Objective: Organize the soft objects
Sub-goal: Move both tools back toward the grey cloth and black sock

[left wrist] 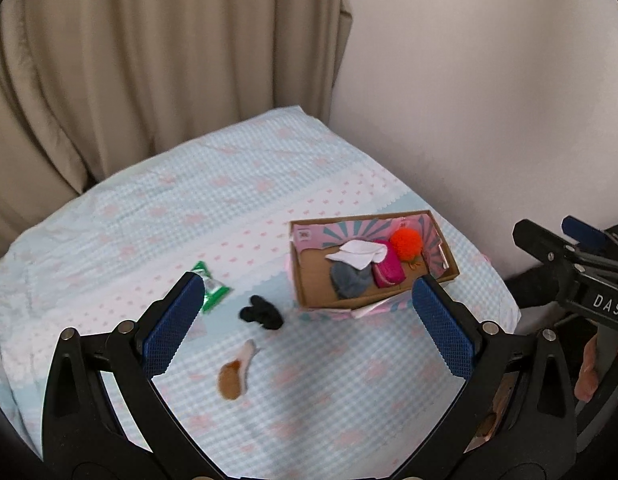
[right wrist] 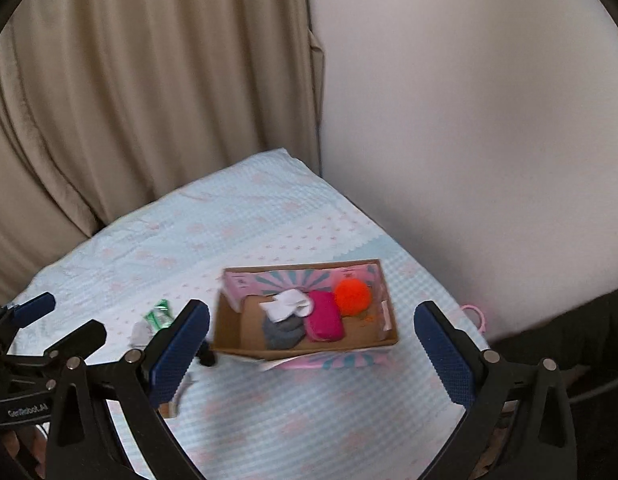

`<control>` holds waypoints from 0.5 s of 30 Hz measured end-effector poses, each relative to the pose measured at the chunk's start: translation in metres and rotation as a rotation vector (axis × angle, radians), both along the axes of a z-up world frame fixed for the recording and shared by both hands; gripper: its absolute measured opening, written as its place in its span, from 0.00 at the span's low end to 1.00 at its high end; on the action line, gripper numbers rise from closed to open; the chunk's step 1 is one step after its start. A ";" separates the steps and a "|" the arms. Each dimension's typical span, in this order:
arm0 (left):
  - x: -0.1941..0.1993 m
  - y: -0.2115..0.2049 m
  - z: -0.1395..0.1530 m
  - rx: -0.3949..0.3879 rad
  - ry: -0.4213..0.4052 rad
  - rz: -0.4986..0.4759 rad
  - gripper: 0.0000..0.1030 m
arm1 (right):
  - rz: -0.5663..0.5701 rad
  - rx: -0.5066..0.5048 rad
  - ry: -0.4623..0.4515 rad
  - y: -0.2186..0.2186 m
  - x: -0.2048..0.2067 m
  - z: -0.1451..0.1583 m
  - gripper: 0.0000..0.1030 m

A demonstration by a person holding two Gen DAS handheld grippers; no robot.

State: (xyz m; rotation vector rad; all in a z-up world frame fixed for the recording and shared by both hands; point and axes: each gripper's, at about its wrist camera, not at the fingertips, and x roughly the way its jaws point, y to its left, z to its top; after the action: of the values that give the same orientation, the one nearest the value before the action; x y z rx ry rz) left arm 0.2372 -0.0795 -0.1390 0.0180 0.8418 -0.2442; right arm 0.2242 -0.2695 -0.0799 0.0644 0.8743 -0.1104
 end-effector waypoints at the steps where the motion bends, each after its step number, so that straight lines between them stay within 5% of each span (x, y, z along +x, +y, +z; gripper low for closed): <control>1: -0.008 0.010 0.003 -0.004 -0.008 0.005 1.00 | 0.001 0.008 -0.013 0.010 -0.010 0.005 0.99; 15: -0.071 0.155 0.002 -0.015 -0.032 0.107 1.00 | 0.010 0.071 -0.019 0.106 -0.074 0.002 0.99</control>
State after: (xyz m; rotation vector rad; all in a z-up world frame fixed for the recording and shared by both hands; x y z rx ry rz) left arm 0.1666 0.0753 -0.1366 -0.0373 0.8065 -0.1496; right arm 0.1504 -0.1637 -0.0781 0.1270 0.8595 -0.0695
